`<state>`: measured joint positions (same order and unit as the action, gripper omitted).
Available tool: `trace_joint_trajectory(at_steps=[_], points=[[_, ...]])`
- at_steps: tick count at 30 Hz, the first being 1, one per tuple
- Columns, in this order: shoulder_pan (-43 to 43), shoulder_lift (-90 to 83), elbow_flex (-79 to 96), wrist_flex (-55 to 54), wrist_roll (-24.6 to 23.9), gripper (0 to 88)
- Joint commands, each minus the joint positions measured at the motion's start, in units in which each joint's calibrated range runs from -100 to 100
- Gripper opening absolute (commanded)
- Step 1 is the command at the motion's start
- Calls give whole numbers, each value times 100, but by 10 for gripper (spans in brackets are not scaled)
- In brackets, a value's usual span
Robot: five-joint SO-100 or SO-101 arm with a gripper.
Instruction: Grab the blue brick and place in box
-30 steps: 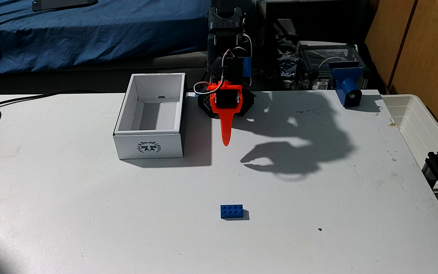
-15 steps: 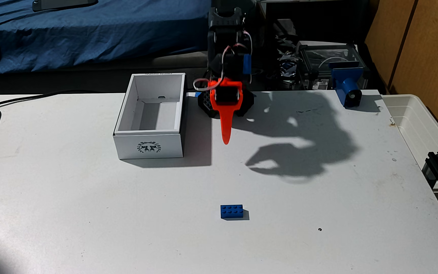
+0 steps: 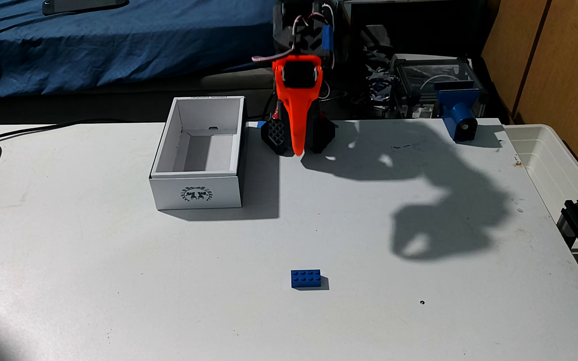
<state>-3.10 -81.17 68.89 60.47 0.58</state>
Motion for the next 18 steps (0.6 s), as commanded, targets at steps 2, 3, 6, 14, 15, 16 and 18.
trace_joint_trajectory(at_steps=[2,3,6,14,15,16,18], points=[[-32,-48,-438,-304,13,9],[-10,-48,-438,-382,18,9],[13,-48,-402,-709,18,9],[20,-48,-411,-804,24,9],[20,-48,-411,-804,24,9],[28,-48,-411,-804,24,9],[132,-48,-411,-804,29,11]])
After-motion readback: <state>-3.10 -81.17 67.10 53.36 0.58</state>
